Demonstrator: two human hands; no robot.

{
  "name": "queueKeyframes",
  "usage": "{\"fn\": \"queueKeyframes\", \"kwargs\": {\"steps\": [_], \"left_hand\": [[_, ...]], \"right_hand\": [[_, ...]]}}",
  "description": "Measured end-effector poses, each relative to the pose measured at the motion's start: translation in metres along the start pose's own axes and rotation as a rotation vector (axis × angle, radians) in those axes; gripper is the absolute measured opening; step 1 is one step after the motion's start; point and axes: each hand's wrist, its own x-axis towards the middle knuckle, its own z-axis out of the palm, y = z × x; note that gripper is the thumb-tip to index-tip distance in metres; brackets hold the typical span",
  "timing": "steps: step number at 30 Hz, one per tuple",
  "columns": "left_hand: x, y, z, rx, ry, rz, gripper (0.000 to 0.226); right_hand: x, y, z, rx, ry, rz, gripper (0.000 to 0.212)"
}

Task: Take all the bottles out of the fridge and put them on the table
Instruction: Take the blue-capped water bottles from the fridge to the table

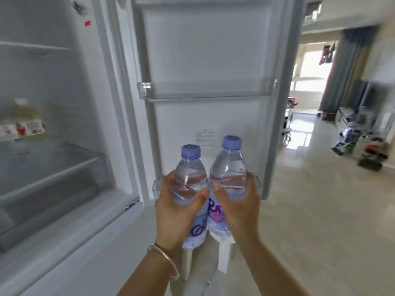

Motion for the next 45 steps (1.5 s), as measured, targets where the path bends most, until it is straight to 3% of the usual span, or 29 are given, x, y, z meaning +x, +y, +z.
{"fn": "queueKeyframes", "kwargs": {"steps": [6, 9, 11, 14, 19, 28, 35, 45], "left_hand": [[-0.025, -0.011, 0.148, 0.036, -0.203, -0.036, 0.06], [-0.037, -0.018, 0.228, 0.022, -0.259, -0.055, 0.059], [-0.041, -0.03, 0.282, 0.04, -0.279, -0.079, 0.049], [-0.042, -0.046, 0.355, 0.047, -0.266, -0.141, 0.059], [-0.022, -0.068, 0.445, 0.062, -0.195, -0.215, 0.044], [0.077, -0.138, 0.532, 0.127, -0.105, -0.247, 0.032], [0.182, -0.202, 0.569, 0.057, -0.036, -0.294, 0.041], [0.305, -0.31, 0.58, 0.121, 0.194, -0.337, 0.038]], "right_hand": [[0.042, 0.037, -0.135, -0.168, 0.236, 0.037, 0.066], [0.074, 0.061, -0.205, -0.229, 0.305, 0.041, 0.063], [0.1, 0.08, -0.248, -0.279, 0.309, 0.059, 0.053], [0.144, 0.107, -0.3, -0.353, 0.289, 0.068, 0.046], [0.217, 0.144, -0.347, -0.358, 0.268, 0.111, 0.061], [0.352, 0.228, -0.329, -0.339, 0.207, 0.177, 0.058], [0.466, 0.282, -0.279, -0.339, 0.131, 0.212, 0.059], [0.59, 0.382, -0.175, -0.281, -0.133, 0.256, 0.06]]}}
